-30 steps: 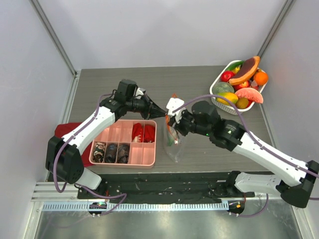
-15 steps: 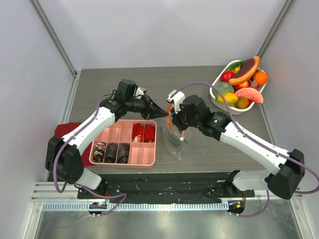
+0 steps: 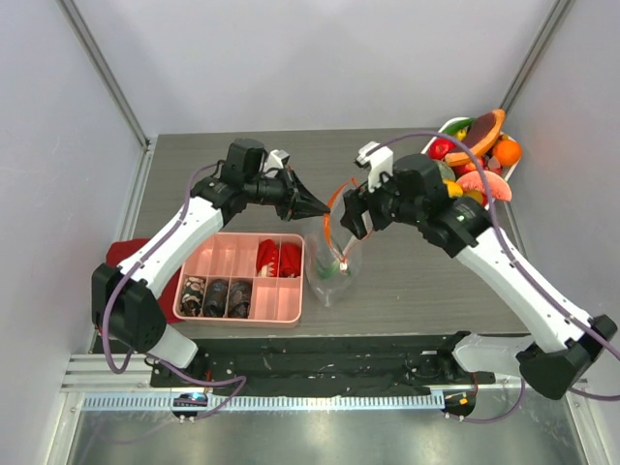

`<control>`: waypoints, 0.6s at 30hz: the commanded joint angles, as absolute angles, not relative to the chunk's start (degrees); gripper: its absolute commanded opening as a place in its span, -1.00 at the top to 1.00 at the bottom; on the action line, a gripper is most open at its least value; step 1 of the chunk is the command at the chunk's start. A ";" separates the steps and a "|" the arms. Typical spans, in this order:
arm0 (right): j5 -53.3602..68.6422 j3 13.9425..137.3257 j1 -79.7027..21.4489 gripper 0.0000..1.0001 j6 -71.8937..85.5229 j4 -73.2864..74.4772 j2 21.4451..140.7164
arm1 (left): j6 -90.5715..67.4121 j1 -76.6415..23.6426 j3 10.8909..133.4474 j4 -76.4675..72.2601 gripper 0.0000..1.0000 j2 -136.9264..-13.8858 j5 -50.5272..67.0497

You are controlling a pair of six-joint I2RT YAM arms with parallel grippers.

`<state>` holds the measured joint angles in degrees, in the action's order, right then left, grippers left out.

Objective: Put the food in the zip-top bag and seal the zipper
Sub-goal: Place the fake vegetable in the zipper food storage bag.

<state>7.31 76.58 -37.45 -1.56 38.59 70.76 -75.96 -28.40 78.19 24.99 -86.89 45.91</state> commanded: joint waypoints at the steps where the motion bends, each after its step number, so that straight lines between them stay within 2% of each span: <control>1: 6.94 80.59 -32.45 -0.72 -4.83 41.83 66.19 | -73.92 -28.57 79.63 27.25 0.99 -87.80 46.58; 12: 12.92 79.37 -13.82 -0.76 -10.18 48.42 66.26 | -73.92 -28.83 77.96 26.63 0.99 -87.72 46.05; 16: 14.85 80.24 -3.90 -0.75 -19.14 52.73 70.65 | -74.44 -28.83 77.70 26.02 1.00 -87.63 46.58; 18: 14.42 81.12 -2.29 -0.78 -26.87 54.66 73.72 | -74.44 -28.83 77.70 25.84 1.00 -87.71 46.58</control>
<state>12.86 79.18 -6.44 -13.82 49.69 68.79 -74.52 -28.56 77.67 27.00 -88.33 45.08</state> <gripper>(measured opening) 0.879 0.011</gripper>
